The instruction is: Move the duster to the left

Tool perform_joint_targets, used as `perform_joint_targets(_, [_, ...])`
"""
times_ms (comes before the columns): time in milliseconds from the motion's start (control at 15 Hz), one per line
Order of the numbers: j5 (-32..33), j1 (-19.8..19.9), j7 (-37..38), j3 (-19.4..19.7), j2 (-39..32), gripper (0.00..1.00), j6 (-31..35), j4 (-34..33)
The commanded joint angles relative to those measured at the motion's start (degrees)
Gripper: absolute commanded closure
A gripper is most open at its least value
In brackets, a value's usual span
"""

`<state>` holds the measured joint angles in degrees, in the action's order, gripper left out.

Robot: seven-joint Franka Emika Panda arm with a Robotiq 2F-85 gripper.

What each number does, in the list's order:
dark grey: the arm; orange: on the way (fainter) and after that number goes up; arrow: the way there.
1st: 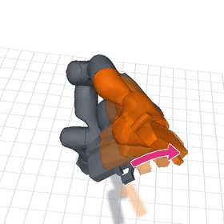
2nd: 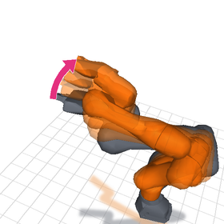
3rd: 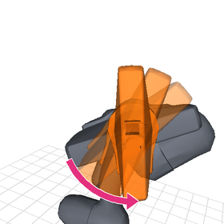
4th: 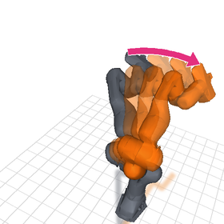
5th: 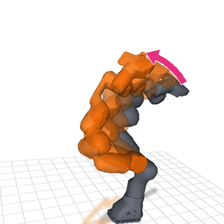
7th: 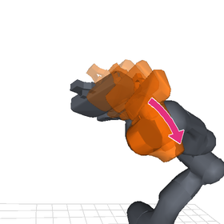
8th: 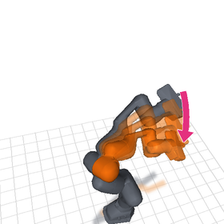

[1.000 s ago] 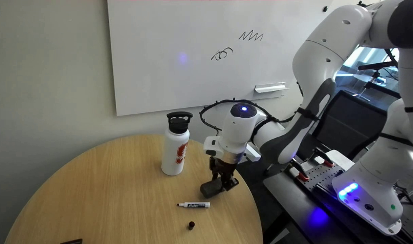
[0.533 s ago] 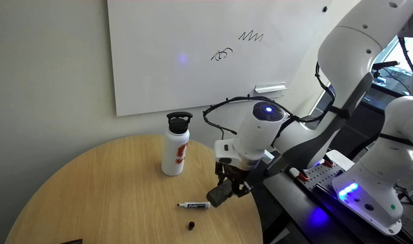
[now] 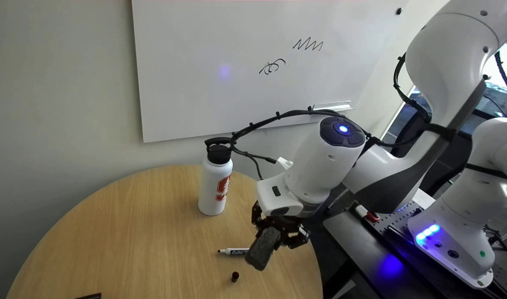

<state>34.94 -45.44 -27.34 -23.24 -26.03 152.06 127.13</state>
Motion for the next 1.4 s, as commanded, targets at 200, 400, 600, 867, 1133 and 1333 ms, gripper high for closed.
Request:
perform_joint_targets(200, [5.2,-1.02,-9.56,0.32,-7.14,0.73,-6.65,-14.05])
perform_joint_targets(400, [4.7,-1.53,-15.75,-0.21,-12.57,0.73,-7.91,-20.6])
perform_joint_targets(600, [3.79,-1.44,-16.38,0.19,-12.11,0.48,-5.87,-19.21])
perform_joint_targets(867, [3.66,-2.45,-17.7,0.37,-15.06,0.48,-6.51,-22.42])
perform_joint_targets(1133, [3.59,-3.14,-20.3,0.06,-18.71,0.73,-7.28,-27.19])
perform_joint_targets(1333, [2.48,-4.12,-26.05,-0.56,-23.62,0.73,-9.47,-34.0])
